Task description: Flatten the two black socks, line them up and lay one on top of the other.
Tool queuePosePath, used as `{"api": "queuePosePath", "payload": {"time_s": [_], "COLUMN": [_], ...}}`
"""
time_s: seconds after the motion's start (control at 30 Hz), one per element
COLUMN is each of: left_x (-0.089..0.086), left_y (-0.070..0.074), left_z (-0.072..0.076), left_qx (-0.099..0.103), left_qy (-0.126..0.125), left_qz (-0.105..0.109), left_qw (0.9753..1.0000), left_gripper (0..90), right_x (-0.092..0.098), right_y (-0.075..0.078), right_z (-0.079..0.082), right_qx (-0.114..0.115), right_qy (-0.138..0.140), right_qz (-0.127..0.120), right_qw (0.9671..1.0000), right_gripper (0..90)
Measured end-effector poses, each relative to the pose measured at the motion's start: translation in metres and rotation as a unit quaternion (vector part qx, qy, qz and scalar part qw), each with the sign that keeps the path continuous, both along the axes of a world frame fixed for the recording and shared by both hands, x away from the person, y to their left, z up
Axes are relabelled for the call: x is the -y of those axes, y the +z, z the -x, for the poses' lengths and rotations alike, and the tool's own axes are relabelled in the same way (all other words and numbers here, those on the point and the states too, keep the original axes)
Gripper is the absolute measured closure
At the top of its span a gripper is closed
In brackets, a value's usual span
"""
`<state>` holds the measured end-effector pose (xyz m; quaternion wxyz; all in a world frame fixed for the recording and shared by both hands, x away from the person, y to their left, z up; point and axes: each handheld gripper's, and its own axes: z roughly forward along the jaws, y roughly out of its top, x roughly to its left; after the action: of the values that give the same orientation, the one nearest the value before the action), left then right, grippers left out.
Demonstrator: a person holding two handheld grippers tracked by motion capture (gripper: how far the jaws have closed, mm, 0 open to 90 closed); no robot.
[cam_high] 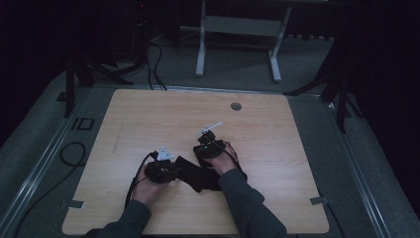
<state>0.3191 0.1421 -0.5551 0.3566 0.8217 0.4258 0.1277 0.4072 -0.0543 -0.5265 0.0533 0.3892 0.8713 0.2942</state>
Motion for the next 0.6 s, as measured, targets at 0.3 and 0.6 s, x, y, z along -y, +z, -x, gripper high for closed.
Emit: {"api": "queuePosePath", "payload": {"time_s": [0.3,0.6], "left_x": [0.0,0.0], "left_y": [-0.0001,0.0], "left_z": [-0.0001,-0.0001], "left_qx": [0.0,0.0], "left_qy": [0.0,0.0], "left_qz": [0.001,0.001], "left_qw": [1.0,1.0], "left_gripper": [64.0,63.9], "right_x": [-0.0023,-0.0014], "right_y": [-0.0036,-0.0019], "right_z": [-0.0003,-0.0003], "right_qx": [-0.012,-0.012], "right_qy": [0.004,0.0], "right_qz": [-0.009,-0.015], "right_qw": [0.9999,0.9998], "right_gripper": [79.9,83.4]}}
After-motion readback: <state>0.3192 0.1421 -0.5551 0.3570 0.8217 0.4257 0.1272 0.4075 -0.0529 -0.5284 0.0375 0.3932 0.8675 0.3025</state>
